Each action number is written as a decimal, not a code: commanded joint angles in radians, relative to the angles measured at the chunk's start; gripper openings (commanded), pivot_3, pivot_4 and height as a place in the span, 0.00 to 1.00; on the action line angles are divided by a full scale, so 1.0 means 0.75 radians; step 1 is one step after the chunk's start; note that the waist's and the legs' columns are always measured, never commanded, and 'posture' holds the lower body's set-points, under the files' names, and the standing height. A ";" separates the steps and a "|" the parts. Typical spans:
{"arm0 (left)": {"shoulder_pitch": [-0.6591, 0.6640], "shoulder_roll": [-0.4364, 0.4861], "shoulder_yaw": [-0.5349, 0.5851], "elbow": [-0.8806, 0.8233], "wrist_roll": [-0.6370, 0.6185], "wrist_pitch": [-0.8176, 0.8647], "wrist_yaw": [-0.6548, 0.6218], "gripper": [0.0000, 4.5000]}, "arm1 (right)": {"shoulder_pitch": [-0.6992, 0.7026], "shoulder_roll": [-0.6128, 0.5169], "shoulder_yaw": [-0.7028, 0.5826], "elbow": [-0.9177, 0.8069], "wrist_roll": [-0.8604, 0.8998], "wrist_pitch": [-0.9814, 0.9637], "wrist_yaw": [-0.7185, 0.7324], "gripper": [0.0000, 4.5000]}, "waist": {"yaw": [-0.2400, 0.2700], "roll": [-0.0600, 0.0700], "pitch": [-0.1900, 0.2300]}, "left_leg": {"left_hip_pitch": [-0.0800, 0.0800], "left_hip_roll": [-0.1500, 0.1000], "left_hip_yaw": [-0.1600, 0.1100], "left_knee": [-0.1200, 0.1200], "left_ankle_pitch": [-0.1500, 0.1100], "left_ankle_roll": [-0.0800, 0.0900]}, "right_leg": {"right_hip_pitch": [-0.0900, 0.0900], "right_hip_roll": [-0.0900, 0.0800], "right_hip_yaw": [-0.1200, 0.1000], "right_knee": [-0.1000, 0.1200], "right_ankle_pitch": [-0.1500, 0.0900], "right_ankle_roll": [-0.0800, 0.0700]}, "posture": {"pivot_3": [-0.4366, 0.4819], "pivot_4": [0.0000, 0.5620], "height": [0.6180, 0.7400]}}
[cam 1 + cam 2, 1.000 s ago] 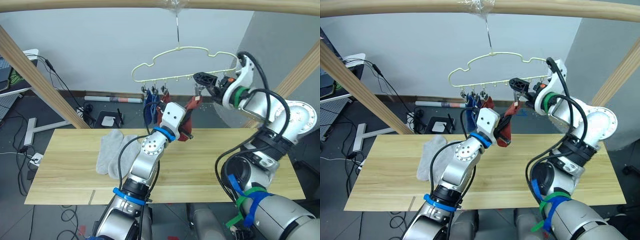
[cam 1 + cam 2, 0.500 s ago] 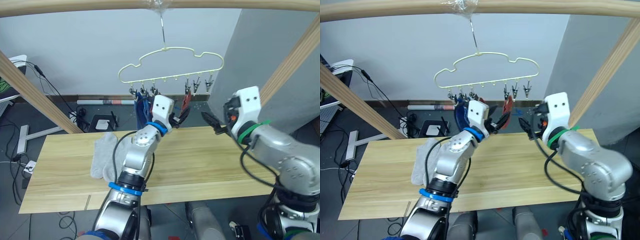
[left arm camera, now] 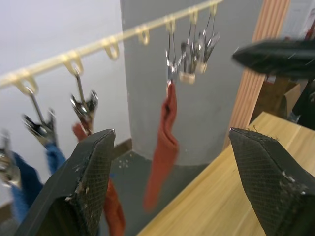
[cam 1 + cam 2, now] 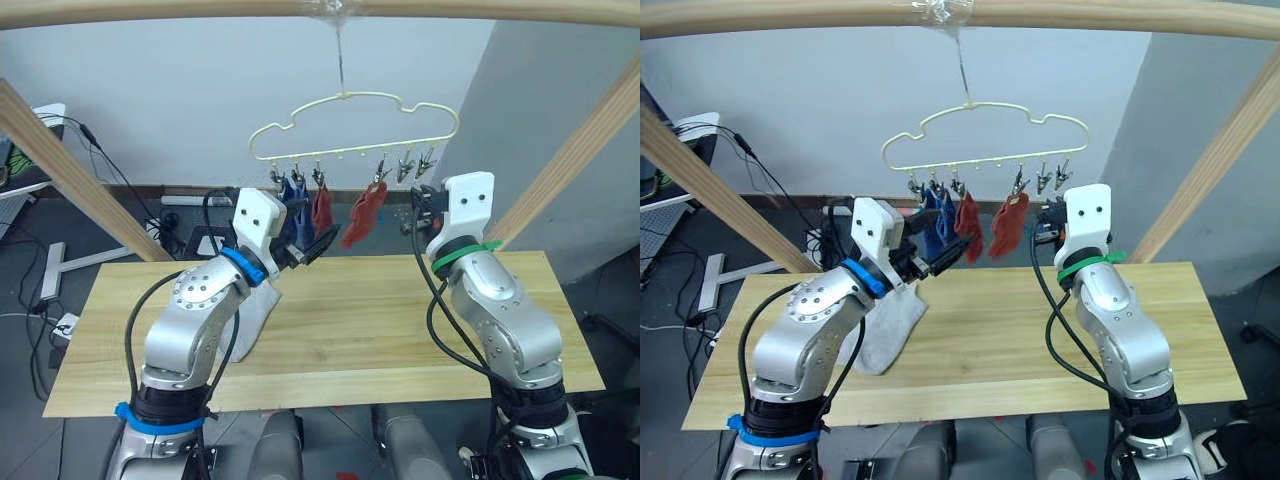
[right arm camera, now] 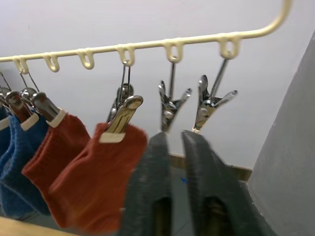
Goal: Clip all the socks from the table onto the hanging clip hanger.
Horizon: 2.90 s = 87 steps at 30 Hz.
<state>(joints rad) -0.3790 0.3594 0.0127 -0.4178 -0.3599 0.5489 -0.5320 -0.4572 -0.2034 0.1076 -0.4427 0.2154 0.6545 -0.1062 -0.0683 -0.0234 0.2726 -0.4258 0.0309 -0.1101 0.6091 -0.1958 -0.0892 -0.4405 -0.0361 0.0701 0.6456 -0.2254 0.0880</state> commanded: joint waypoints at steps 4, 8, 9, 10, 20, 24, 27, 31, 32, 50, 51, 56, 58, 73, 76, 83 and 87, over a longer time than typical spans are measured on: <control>-0.005 0.013 0.017 -0.077 -0.039 0.037 0.030 0.85 | -0.046 0.042 -0.006 0.036 -0.089 -0.091 0.035 0.12 | 0.014 0.000 0.000 | 0.000 0.000 0.000 0.000 0.000 0.000 | -0.001 0.000 0.000 0.001 0.000 0.000 | 0.51 0.50 1.00; 0.006 0.019 0.024 -0.098 -0.049 0.045 0.045 0.85 | -0.042 0.058 -0.017 0.054 -0.111 -0.112 0.061 0.15 | 0.016 0.000 0.000 | 0.000 0.000 0.000 -0.001 0.000 0.000 | -0.001 0.000 0.000 0.000 0.000 0.000 | 0.52 0.50 1.00; 0.006 0.022 0.024 -0.106 -0.052 0.047 0.048 0.85 | -0.043 0.062 -0.018 0.058 -0.124 -0.114 0.061 0.20 | 0.017 0.000 0.000 | 0.000 0.000 0.000 -0.001 0.000 0.000 | -0.001 0.000 0.000 0.000 0.000 0.000 | 0.52 0.50 1.00; 0.006 0.024 0.024 -0.110 -0.054 0.049 0.050 0.85 | -0.045 0.065 -0.019 0.061 -0.135 -0.115 0.061 0.24 | 0.017 0.000 0.000 | 0.000 0.000 0.000 -0.001 0.000 0.000 | -0.001 0.000 0.000 0.000 0.000 0.000 | 0.52 0.50 1.00; -0.006 0.033 0.020 -0.109 -0.063 0.053 0.059 0.85 | -0.075 0.115 -0.039 0.121 -0.191 -0.144 0.064 0.47 | 0.017 0.000 0.000 | 0.000 0.000 0.000 -0.001 0.000 0.000 | -0.001 0.000 0.000 0.001 0.000 0.000 | 0.52 0.50 1.00; -0.022 0.035 0.018 -0.107 -0.064 0.056 0.059 0.85 | -0.114 0.147 -0.053 0.199 -0.208 -0.166 0.044 0.47 | 0.017 0.000 0.000 | 0.000 0.000 0.000 -0.001 0.000 0.000 | -0.001 0.000 0.000 0.001 0.000 0.000 | 0.52 0.50 1.00; -0.031 0.039 0.022 -0.107 -0.068 0.062 0.058 0.85 | -0.134 0.165 -0.064 0.245 -0.221 -0.186 0.043 0.39 | 0.017 0.000 0.000 | 0.000 0.000 0.000 -0.001 0.000 0.000 | -0.001 0.000 -0.001 0.001 0.000 0.000 | 0.52 0.50 1.00; -0.037 0.041 0.026 -0.109 -0.071 0.069 0.060 0.85 | -0.150 0.176 -0.076 0.277 -0.235 -0.200 0.047 0.39 | 0.017 0.000 0.000 | 0.000 0.000 0.000 -0.001 0.000 0.000 | -0.001 0.000 0.000 0.001 0.001 -0.001 | 0.52 0.50 1.00; -0.036 0.043 0.026 -0.113 -0.071 0.070 0.061 0.85 | -0.152 0.178 -0.078 0.281 -0.237 -0.200 0.045 0.39 | 0.017 0.000 0.000 | 0.000 0.000 0.000 -0.001 0.000 0.000 | -0.001 0.000 0.000 0.001 0.001 -0.001 | 0.53 0.51 1.00; -0.088 0.045 0.028 -0.132 -0.121 0.104 0.084 0.85 | -0.273 0.229 -0.114 0.460 -0.265 -0.280 0.053 0.39 | 0.019 0.001 0.001 | 0.000 0.000 0.000 -0.001 0.000 0.000 | -0.001 0.000 -0.001 0.001 0.001 -0.002 | 0.55 0.50 1.00; -0.099 0.046 0.029 -0.131 -0.129 0.109 0.082 0.85 | -0.284 0.233 -0.112 0.473 -0.264 -0.287 0.055 0.39 | 0.019 0.001 0.001 | 0.000 0.000 0.000 -0.001 0.000 0.000 | -0.001 0.000 -0.001 0.001 0.001 -0.002 | 0.55 0.50 1.00; -0.151 0.089 0.012 -0.144 -0.226 0.141 -0.028 0.85 | -0.313 0.245 -0.116 0.512 -0.264 -0.309 0.058 0.39 | 0.019 0.001 0.001 | 0.000 0.000 0.000 -0.001 0.000 0.000 | -0.001 0.000 -0.001 0.002 0.001 -0.002 | 0.56 0.50 1.00; -0.171 0.106 0.016 -0.141 -0.282 0.168 -0.069 0.85 | -0.327 0.248 -0.119 0.528 -0.262 -0.318 0.059 0.39 | 0.020 0.001 0.001 | 0.000 0.000 0.000 -0.001 0.000 0.000 | -0.001 0.000 -0.001 0.001 0.002 -0.003 | 0.56 0.50 1.00; -0.201 0.105 0.015 -0.135 -0.308 0.158 -0.029 0.85 | -0.353 0.252 -0.129 0.557 -0.255 -0.336 0.078 0.39 | 0.022 0.001 0.001 | 0.000 0.000 -0.001 -0.001 0.000 0.000 | -0.001 0.000 -0.001 0.001 0.003 -0.004 | 0.56 0.48 1.00; -0.196 0.103 0.014 -0.140 -0.312 0.158 -0.024 0.85 | -0.354 0.256 -0.136 0.563 -0.248 -0.341 0.081 0.35 | 0.022 0.001 0.001 | 0.000 0.000 -0.001 -0.001 0.000 0.000 | -0.001 0.000 -0.001 0.002 0.003 -0.004 | 0.56 0.49 1.00; -0.186 0.096 0.012 -0.149 -0.316 0.159 -0.009 0.85 | -0.353 0.240 -0.159 0.575 -0.242 -0.338 0.090 0.00 | 0.024 0.001 0.001 | 0.000 0.000 -0.001 -0.001 0.000 0.000 | -0.001 0.000 -0.001 0.001 0.003 -0.004 | 0.56 0.49 1.00; -0.139 0.080 -0.002 -0.162 -0.312 0.160 0.015 0.85 | -0.358 0.224 -0.183 0.569 -0.224 -0.310 0.110 0.00 | 0.025 0.001 0.001 | 0.000 0.000 -0.001 -0.001 0.000 0.000 | -0.001 0.000 -0.001 0.002 0.003 -0.005 | 0.55 0.50 1.00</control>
<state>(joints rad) -0.5005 0.4267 0.0120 -0.4914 -0.5897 0.6883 -0.5307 -0.7046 -0.0242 -0.0101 0.0065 0.0345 0.4236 -0.0338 -0.0494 -0.0225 0.2732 -0.4256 0.0311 -0.1106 0.6082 -0.1958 -0.0891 -0.4409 -0.0360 0.0694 0.6467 -0.2232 0.0846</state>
